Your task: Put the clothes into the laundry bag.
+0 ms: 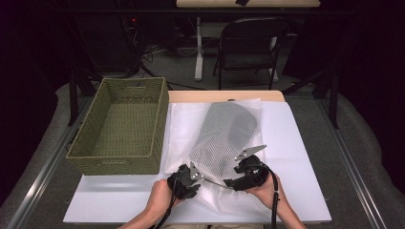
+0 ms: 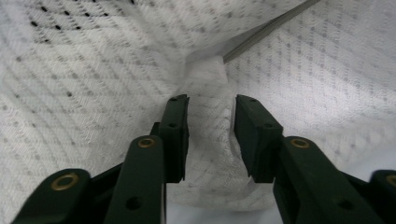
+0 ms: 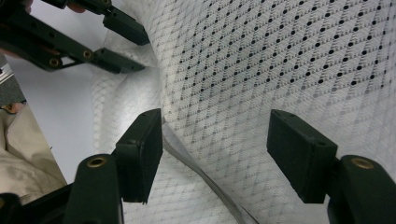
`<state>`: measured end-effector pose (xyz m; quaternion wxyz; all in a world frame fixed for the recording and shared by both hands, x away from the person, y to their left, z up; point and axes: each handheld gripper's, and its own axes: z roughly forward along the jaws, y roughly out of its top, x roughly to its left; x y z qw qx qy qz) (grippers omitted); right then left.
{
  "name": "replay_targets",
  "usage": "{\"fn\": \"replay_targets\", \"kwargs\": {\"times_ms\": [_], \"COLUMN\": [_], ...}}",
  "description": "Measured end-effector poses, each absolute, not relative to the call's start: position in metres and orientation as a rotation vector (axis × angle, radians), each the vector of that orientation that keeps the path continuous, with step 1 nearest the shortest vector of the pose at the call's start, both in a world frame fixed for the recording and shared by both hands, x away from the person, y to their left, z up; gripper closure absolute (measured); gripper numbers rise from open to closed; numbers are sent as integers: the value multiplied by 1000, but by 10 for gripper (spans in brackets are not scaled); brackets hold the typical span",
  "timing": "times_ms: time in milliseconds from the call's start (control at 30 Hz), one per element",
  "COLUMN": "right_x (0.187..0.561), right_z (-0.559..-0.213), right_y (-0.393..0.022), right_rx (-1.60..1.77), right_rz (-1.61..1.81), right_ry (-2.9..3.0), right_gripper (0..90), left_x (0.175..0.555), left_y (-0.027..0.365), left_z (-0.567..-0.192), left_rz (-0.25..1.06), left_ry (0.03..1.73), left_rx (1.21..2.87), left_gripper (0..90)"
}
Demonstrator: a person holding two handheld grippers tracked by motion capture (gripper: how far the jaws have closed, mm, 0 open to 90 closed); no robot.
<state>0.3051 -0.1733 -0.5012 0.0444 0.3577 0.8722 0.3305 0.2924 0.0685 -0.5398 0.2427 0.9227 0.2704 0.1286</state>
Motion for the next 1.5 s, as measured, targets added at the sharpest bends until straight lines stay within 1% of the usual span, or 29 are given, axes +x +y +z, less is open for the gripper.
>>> {"fn": "replay_targets", "kwargs": {"times_ms": [33, 200, 367, 467, 533, 567, 700, 800, 867, 933, 1033, 1067, 1100, 1200, 1233, 1333, 1500], "right_x": [305, 304, 304, 304, 304, 303, 303, 303, 303, 303, 303, 303, 303, 303, 303, 303, 304], "right_z": [-502, -504, -505, -506, -506, -506, -505, -506, -506, -505, -504, -504, -504, -503, -503, -504, -505], "right_y": [-173, -171, -169, -168, -167, -167, -167, -167, -166, -166, -167, -167, -168, -167, -167, -167, -166], "right_rx": [1089, 1077, 1071, 1067, 1061, 1067, 1051, 1050, 1052, 1045, 1046, 1052, 1055, 1050, 1050, 1043, 1043], "right_rz": [1014, 1003, 1000, 992, 987, 988, 990, 988, 982, 985, 995, 1003, 1004, 1006, 1004, 1006, 1004], "right_ry": [2669, 2684, 2689, 2695, 2698, 2700, 2703, 2704, 2705, 2705, 2706, 2705, 2700, 2699, 2701, 2703, 2710], "right_gripper": [355, 360, 363, 363, 363, 363, 366, 366, 365, 367, 368, 368, 368, 366, 367, 367, 367], "left_x": [293, 293, 289, 285, 277, 275, 270, 268, 268, 267, 270, 270, 275, 284, 285, 291, 293], "left_y": [71, 81, 92, 96, 105, 108, 121, 124, 124, 123, 115, 115, 107, 95, 92, 89, 95], "left_z": [-540, -540, -538, -536, -533, -532, -535, -535, -533, -527, -519, -519, -519, -528, -531, -539, -542], "left_rz": [333, 331, 277, 262, 271, 284, 267, 245, 235, 249, 297, 297, 300, 274, 287, 288, 289], "left_ry": [754, 778, 781, 780, 778, 769, 794, 804, 795, 803, 793, 793, 785, 775, 777, 789, 826], "left_rx": [2511, 2488, 2489, 2488, 2451, 2443, 2444, 2465, 2472, 2439, 2409, 2409, 2422, 2476, 2488, 2500, 2470], "left_gripper": [690, 792, 843, 855, 856, 851, 835, 800, 739, 644, 529, 515, 500, 490, 490, 512, 640]}}
